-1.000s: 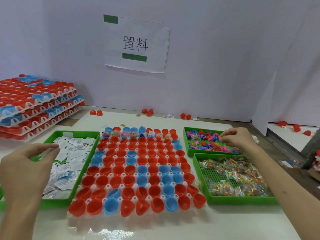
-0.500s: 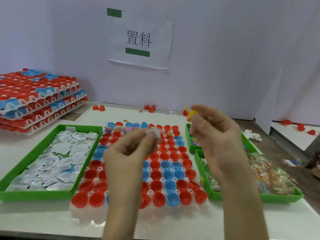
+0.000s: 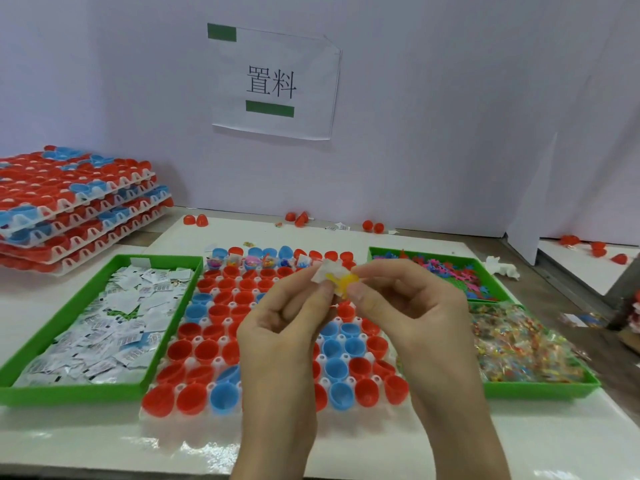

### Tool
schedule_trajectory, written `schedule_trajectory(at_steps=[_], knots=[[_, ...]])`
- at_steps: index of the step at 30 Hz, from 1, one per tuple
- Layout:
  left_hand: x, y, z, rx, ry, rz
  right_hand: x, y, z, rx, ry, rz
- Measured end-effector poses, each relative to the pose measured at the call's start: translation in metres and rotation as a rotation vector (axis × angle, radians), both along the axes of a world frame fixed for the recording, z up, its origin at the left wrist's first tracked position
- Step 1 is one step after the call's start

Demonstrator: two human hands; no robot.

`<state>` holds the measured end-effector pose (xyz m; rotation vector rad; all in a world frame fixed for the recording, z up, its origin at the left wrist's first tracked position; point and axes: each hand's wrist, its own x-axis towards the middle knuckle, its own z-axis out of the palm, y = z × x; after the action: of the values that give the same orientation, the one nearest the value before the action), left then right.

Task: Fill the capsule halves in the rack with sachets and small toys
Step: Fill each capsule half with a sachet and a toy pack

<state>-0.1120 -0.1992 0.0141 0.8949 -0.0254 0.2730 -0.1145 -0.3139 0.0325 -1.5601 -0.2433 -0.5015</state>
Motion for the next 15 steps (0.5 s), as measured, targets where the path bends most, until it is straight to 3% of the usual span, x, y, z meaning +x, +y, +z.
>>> schedule_trajectory(at_steps=[8, 12, 15], knots=[[0.006, 0.008, -0.004, 0.164, -0.006, -0.133, 0.01, -0.001, -0.011, -0.024, 0.003, -0.071], [0.007, 0.008, -0.008, 0.189, 0.014, -0.111, 0.015, -0.005, -0.018, -0.113, 0.017, -0.051], [0.008, 0.012, -0.01, 0.167, 0.034, -0.097, 0.024, -0.03, -0.029, -0.201, 0.054, -0.173]])
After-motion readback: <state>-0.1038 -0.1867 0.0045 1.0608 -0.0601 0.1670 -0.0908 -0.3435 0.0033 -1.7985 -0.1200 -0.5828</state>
